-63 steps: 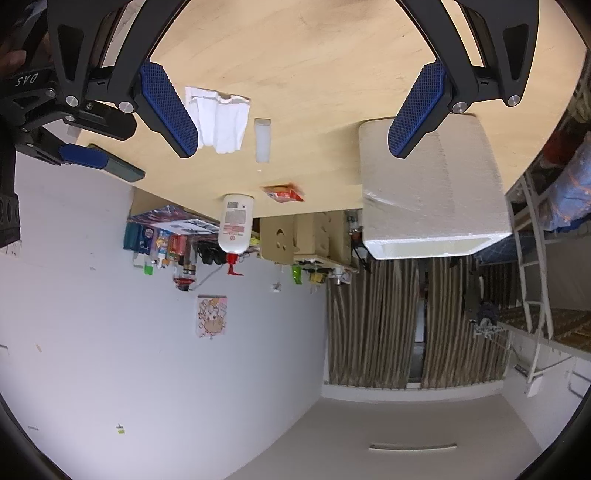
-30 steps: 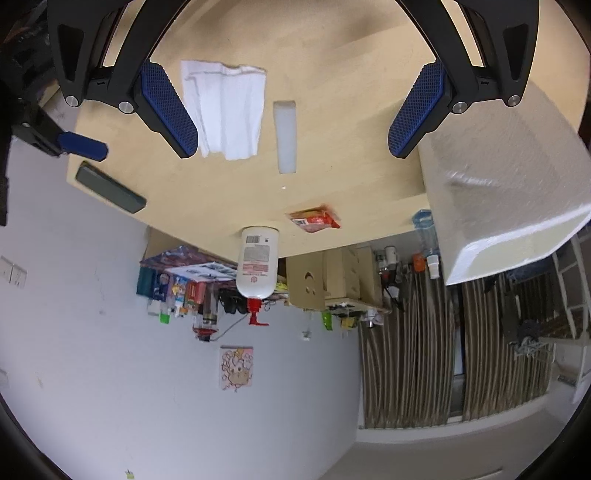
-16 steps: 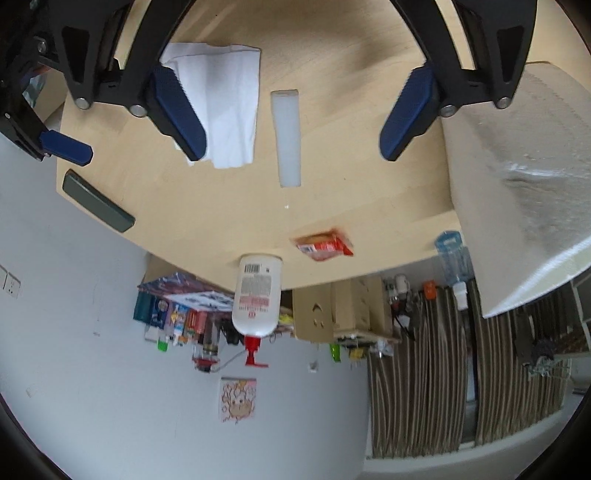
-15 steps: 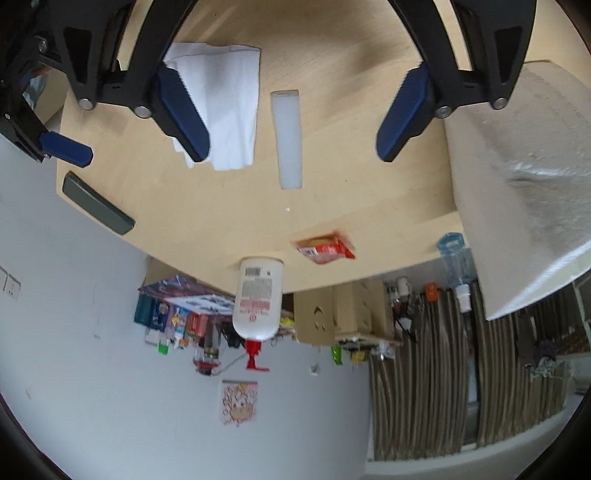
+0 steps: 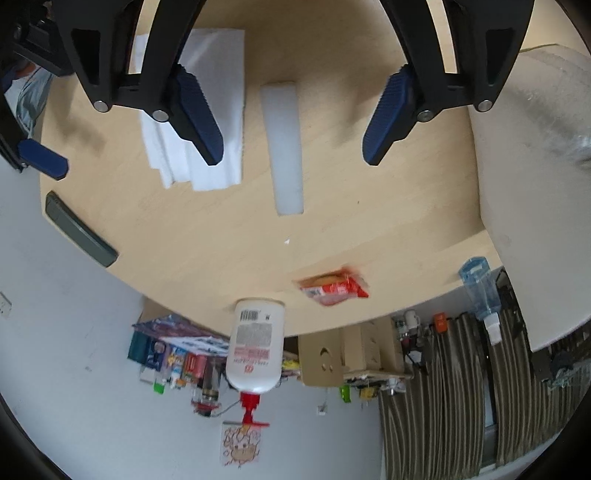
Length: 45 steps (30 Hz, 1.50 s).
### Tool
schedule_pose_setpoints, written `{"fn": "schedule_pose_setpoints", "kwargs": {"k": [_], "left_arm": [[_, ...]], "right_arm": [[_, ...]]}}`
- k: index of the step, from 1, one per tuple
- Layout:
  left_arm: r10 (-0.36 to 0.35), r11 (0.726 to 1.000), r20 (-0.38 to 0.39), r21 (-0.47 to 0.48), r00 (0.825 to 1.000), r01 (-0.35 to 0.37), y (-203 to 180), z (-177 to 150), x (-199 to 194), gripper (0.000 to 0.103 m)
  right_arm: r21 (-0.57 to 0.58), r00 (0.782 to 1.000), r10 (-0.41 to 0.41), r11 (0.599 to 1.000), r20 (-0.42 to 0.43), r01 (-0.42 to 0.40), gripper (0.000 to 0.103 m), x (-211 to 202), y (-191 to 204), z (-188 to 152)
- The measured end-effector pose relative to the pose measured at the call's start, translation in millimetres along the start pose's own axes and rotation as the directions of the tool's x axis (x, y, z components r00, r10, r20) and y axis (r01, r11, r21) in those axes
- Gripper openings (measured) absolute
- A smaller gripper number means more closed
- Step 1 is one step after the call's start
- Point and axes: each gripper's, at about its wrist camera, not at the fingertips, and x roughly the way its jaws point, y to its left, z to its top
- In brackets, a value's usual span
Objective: Organize soft objects
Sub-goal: 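Reach the left gripper to the white foam stick while the right tool approaches the white cloth, then close the left gripper on the white foam stick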
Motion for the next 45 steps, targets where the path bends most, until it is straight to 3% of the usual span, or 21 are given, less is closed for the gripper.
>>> {"fn": "schedule_pose_setpoints", "kwargs": {"k": [7, 14, 21, 25, 36, 45], "left_arm": [[0.003, 1.0, -0.088, -0.006, 0.996, -0.003, 5.4, -2.9, 22.1, 0.064], [0.036, 0.999, -0.128, 0.008, 0.991, -0.035, 4.8, -3.9, 34.5, 0.049], [0.017, 1.0, -0.118, 0.026, 0.993, -0.014, 2.1, -4.4, 34.1, 0.037], [-0.004, 1.0, -0.115, 0.02, 0.993, 0.006, 2.4, -4.4, 33.8, 0.021], [-0.052, 0.999, -0.112, -0.002, 0.992, 0.052, 5.0, -5.0, 32.8, 0.019], [-0.058, 0.998, -0.111, -0.008, 0.992, 0.057, 5.8, -4.7, 32.3, 0.019]], "right_arm": [[-0.008, 1.0, 0.002, 1.0, -0.018, -0.002, 0.103, 3.7, -2.1, 0.6], [-0.016, 1.0, 0.008, 1.0, -0.026, -0.008, 0.103, 7.1, -0.9, 1.8], [-0.031, 0.999, 0.005, 0.999, -0.04, -0.006, 0.103, 11.4, 2.2, 3.1], [-0.04, 0.998, 0.002, 0.999, -0.059, -0.005, 0.103, 15.4, 6.4, 3.1], [-0.069, 0.994, -0.01, 0.998, -0.107, 0.003, 0.103, 29.3, 18.1, 4.0], [-0.152, 0.979, -0.086, 0.987, -0.185, 0.058, 0.103, 47.6, 26.9, -2.4]]}}
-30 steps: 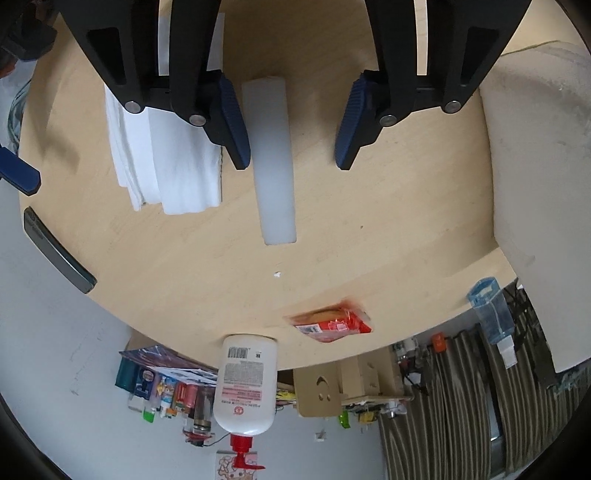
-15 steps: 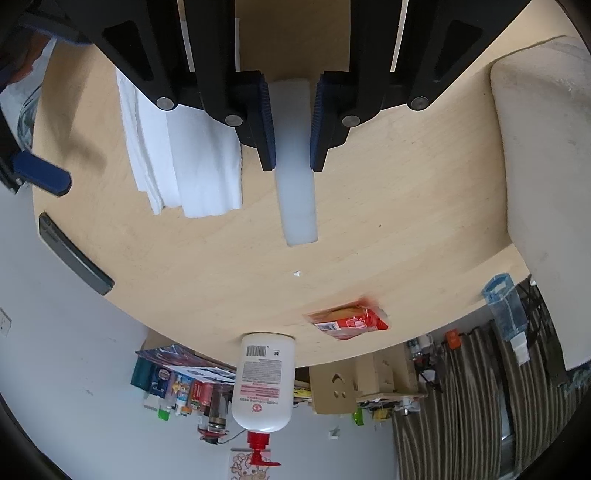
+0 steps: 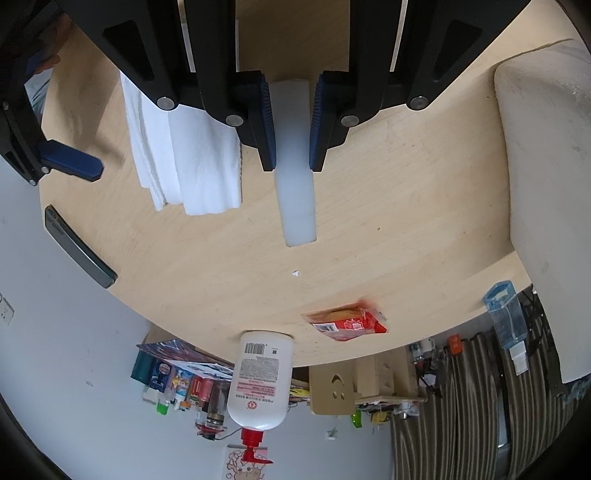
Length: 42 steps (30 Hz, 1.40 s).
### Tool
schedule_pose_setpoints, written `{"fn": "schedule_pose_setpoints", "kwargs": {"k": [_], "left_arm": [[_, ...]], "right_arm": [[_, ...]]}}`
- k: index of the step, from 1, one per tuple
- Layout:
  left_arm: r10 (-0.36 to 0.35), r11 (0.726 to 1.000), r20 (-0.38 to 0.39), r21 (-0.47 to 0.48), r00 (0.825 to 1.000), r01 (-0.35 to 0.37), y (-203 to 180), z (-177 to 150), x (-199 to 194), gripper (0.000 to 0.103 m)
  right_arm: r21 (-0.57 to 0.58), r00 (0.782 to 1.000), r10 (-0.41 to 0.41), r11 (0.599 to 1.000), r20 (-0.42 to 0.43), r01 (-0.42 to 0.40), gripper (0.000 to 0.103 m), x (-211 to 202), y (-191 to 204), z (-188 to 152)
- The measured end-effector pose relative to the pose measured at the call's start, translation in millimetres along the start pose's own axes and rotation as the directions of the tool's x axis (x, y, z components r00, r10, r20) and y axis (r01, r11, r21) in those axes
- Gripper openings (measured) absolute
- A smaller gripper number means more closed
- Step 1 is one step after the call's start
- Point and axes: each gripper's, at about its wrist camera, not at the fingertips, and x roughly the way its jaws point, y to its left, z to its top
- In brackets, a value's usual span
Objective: Organize soft objects
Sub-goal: 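Close the left gripper on the white foam stick, then close the right gripper on the white cloth while the left gripper holds the stick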
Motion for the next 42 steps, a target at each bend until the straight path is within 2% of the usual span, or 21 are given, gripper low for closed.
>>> {"fn": "schedule_pose_setpoints", "kwargs": {"k": [5, 8, 10, 17, 22, 27, 30, 34, 42], "left_arm": [[0.018, 1.0, -0.001, 0.016, 1.0, -0.018, -3.3, -0.4, 0.2, 0.019], [0.029, 0.999, -0.002, 0.029, 1.0, -0.029, -4.9, -0.7, 0.9, 0.019], [0.036, 0.999, -0.003, 0.035, 0.999, -0.035, -5.6, -0.8, 1.2, 0.019], [0.054, 0.997, -0.005, 0.055, 0.999, -0.054, -8.4, -0.8, 1.9, 0.02], [0.053, 0.997, -0.004, 0.054, 0.999, -0.052, -8.7, -0.9, 1.8, 0.02], [0.05, 0.997, -0.004, 0.051, 0.999, -0.05, -8.6, -0.8, 1.8, 0.02], [0.053, 0.997, -0.004, 0.055, 0.999, -0.053, -9.1, -0.9, 1.6, 0.02], [0.043, 0.998, -0.004, 0.043, 0.999, -0.043, -8.0, -0.7, 1.7, 0.02], [0.045, 0.998, 0.014, 0.032, 0.999, -0.046, -5.3, -1.7, -2.9, 0.015]], "right_arm": [[-0.017, 1.0, -0.018, 1.0, -0.018, 0.018, 0.102, 1.3, 0.6, 2.8], [-0.047, 0.998, -0.027, 0.999, -0.058, 0.024, 0.088, 7.0, 2.2, 3.0], [-0.055, 0.996, -0.022, 0.998, -0.084, 0.017, 0.074, 11.5, 3.4, 1.6], [-0.077, 0.994, 0.002, 0.997, -0.111, -0.01, 0.063, 14.9, 7.7, 0.3], [-0.084, 0.992, 0.037, 0.995, -0.118, -0.048, 0.04, 10.3, 6.0, -1.5], [-0.066, 0.992, 0.053, 0.996, -0.116, -0.061, 0.025, 1.1, -6.5, -8.1], [-0.038, 0.994, 0.053, 0.998, -0.097, -0.057, 0.013, -0.4, -13.7, -10.9], [-0.067, 0.997, 0.014, 0.998, -0.073, -0.019, 0.011, -0.9, -5.7, -13.8], [0.029, 0.997, 0.074, 0.997, -0.024, -0.073, 0.011, -11.4, -19.6, -12.3]]}}
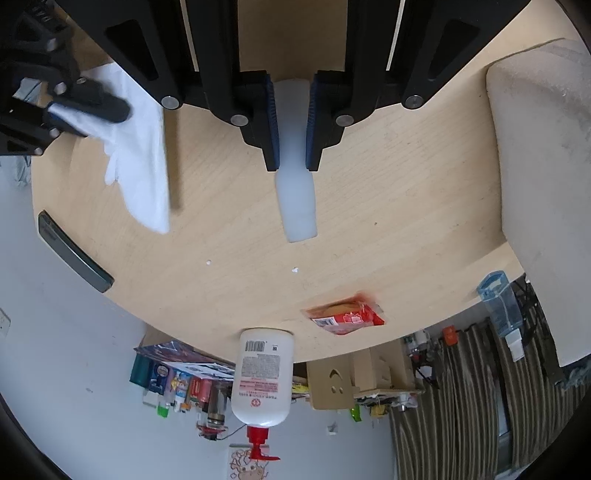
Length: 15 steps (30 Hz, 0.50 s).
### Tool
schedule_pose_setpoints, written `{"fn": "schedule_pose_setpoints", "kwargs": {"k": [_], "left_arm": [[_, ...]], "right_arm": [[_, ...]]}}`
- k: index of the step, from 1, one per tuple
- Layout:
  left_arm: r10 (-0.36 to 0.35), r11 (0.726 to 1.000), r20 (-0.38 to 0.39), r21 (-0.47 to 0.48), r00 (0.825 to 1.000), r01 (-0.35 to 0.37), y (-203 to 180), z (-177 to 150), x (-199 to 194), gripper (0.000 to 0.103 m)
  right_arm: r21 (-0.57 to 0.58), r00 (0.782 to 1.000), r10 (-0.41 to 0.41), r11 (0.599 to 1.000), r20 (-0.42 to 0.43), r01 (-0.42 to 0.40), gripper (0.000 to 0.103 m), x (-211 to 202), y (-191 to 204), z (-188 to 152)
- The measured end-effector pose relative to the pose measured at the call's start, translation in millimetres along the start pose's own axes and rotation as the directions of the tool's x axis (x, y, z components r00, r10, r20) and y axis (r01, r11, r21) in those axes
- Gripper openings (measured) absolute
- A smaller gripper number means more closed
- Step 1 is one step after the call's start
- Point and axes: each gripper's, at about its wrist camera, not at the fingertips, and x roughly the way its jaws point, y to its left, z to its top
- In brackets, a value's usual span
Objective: Organize soft objects
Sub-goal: 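Close the right gripper on the white cloth while the left gripper holds the stick, then lift the stick and cloth with both grippers and carry them over the foam box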
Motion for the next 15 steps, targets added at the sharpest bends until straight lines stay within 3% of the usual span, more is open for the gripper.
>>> {"fn": "schedule_pose_setpoints", "kwargs": {"k": [5, 15], "left_arm": [[-0.011, 1.0, 0.006, 0.007, 1.0, 0.011, -1.6, -3.2, -5.3, 0.014], [-0.013, 1.0, 0.107, 0.015, 0.994, 0.012, -0.9, -1.9, -34.7, 0.014]], "right_arm": [[-0.001, 0.998, 0.004, 1.0, 0.062, -0.004, 0.011, -17.0, 1.7, 7.2], [0.027, 0.995, -0.018, 1.0, 0.093, 0.015, 0.011, -23.1, -7.3, 9.7]]}}
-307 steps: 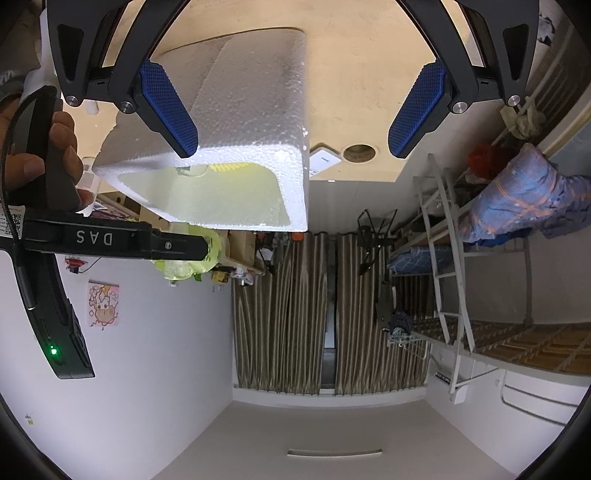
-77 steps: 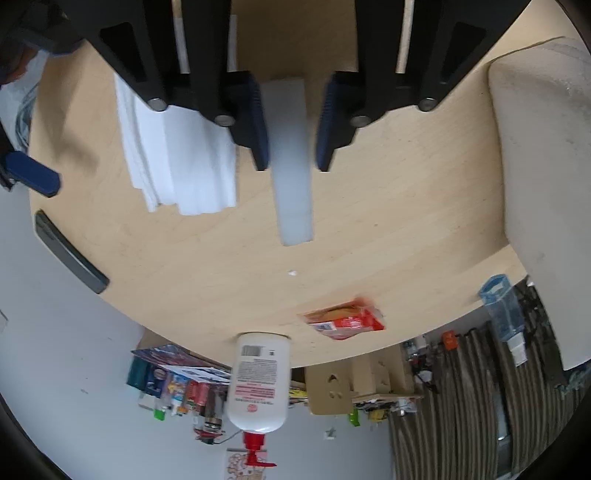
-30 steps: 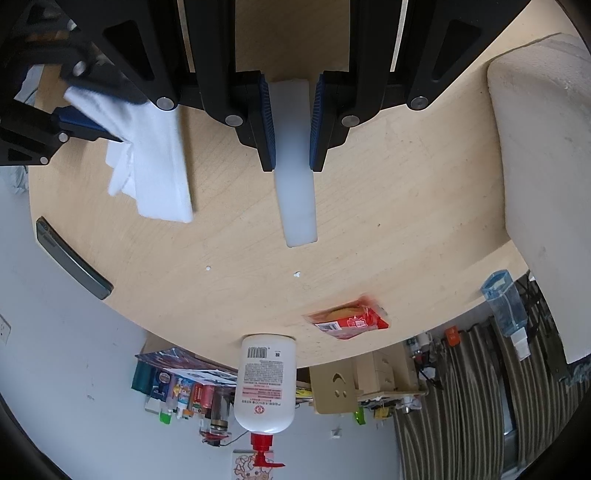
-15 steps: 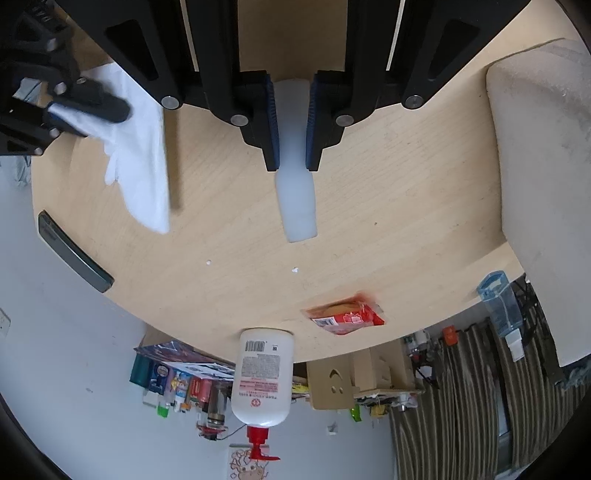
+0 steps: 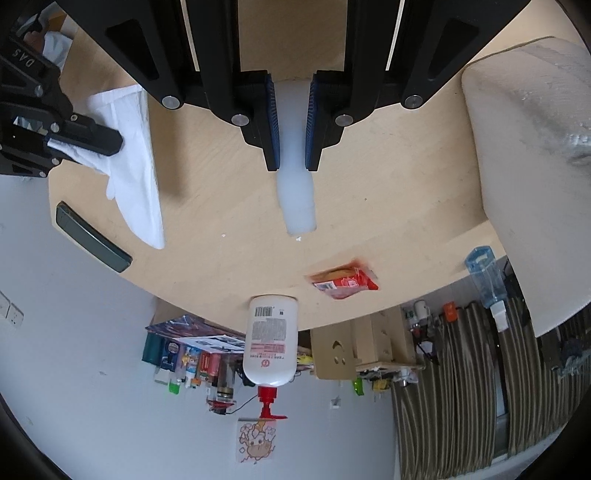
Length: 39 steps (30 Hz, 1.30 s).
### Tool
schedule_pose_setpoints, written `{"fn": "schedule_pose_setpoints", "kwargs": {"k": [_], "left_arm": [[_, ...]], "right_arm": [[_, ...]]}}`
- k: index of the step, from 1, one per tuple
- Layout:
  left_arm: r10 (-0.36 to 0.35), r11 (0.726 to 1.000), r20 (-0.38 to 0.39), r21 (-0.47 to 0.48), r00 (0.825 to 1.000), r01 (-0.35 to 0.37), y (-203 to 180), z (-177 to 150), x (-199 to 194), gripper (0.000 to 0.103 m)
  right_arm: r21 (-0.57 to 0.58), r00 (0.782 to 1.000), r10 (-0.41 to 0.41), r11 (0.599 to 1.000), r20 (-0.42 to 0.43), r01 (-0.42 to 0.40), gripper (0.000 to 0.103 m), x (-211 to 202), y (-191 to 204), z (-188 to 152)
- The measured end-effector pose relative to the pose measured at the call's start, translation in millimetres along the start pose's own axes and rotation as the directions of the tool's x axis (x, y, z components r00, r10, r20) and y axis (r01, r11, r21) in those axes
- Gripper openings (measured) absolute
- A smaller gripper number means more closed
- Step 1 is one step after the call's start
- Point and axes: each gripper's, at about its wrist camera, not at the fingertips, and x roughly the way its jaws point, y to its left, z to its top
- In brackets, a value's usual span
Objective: Organize soft objects
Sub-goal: 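Lift the stick and cloth with both grippers and carry them over the foam box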
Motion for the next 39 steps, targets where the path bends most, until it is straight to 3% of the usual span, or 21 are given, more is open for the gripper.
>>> {"fn": "schedule_pose_setpoints", "kwargs": {"k": [14, 25, 39], "left_arm": [[0.034, 0.997, 0.089, 0.062, 0.995, -0.04, -18.5, -1.1, -32.0, 0.014], [0.058, 0.991, 0.219, 0.105, 0.974, -0.083, -51.2, -24.8, -88.5, 0.015], [0.065, 0.992, 0.291, 0.082, 0.955, -0.093, -69.4, -43.4, -137.3, 0.015]], "right_arm": [[0.031, 0.996, 0.02, 0.999, 0.084, -0.022, 0.011, -22.9, -3.5, 0.5], [0.019, 0.988, 0.047, 0.999, 0.15, -0.05, 0.011, -51.0, 1.1, -3.0], [-0.011, 0.969, 0.071, 0.997, 0.239, -0.07, 0.011, -89.5, 10.7, -5.9]]}}
